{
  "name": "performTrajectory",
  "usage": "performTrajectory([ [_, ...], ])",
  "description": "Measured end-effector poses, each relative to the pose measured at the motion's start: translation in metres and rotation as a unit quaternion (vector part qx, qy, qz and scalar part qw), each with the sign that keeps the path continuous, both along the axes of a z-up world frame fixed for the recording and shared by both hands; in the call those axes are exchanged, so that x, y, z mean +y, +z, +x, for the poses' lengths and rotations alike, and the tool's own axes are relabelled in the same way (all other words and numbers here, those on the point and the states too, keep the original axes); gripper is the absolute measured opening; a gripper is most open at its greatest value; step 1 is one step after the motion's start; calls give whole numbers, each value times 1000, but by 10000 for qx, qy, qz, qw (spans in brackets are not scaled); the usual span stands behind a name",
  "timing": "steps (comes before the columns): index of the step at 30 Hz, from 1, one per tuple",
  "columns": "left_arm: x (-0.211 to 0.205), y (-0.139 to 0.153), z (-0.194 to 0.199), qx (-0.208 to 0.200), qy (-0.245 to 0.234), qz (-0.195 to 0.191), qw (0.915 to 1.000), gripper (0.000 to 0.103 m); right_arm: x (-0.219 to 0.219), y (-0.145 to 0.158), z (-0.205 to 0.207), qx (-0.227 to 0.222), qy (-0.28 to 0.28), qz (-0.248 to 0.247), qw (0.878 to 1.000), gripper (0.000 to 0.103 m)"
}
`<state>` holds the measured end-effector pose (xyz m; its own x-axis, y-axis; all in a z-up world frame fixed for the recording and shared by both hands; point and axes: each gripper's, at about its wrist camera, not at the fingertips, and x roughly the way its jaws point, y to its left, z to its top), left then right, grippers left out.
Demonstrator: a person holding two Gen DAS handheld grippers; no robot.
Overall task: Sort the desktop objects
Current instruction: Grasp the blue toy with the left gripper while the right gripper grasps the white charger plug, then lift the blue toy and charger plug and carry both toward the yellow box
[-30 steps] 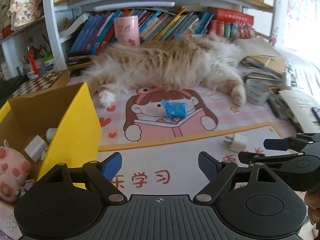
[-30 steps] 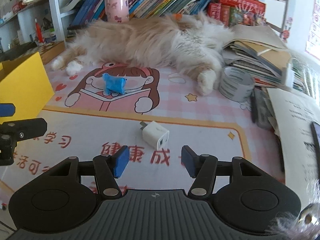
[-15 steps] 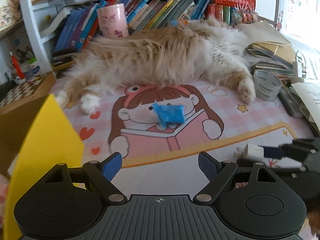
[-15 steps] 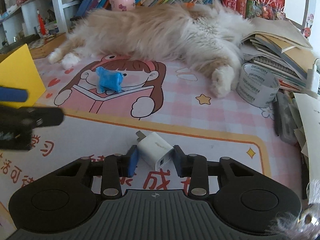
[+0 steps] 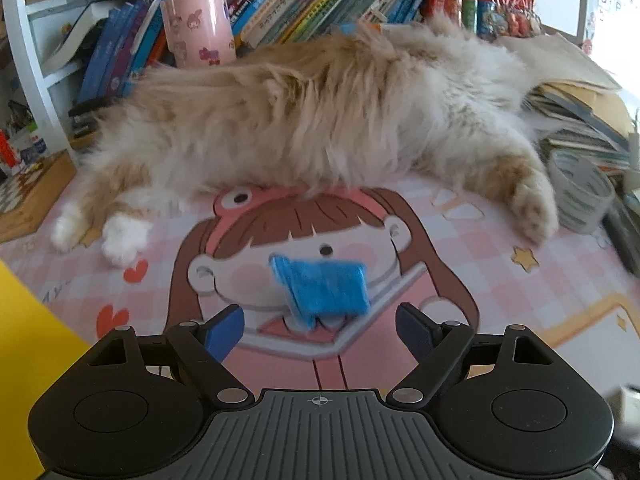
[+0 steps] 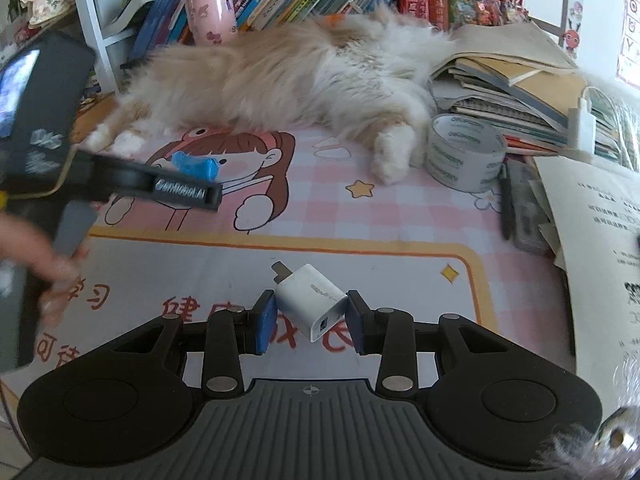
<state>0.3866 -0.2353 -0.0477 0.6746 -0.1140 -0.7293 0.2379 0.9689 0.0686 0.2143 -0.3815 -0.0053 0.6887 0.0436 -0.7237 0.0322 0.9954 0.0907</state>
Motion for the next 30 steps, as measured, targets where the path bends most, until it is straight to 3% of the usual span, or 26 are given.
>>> performTrajectory([
  [2, 1, -2, 6, -31, 28, -39, 10000, 81, -2, 0, -4, 39, -29, 6, 10000, 34],
  [7, 4, -10, 12, -14, -27, -188, 9998, 48, -1, -1, -12, 107, 20, -57, 9999, 34],
  [9, 3, -10, 11, -27, -93, -237, 9997, 41, -1, -1, -15, 112, 42, -96, 9999, 34],
  [24, 21, 40, -63, -315, -367, -900, 9948, 38, 9, 10, -26, -108, 151, -201, 9996, 34],
  [30, 36, 52, -103, -396, -374, -960, 9939, 38, 14, 14, -37, -185, 134, -210, 9995, 34],
])
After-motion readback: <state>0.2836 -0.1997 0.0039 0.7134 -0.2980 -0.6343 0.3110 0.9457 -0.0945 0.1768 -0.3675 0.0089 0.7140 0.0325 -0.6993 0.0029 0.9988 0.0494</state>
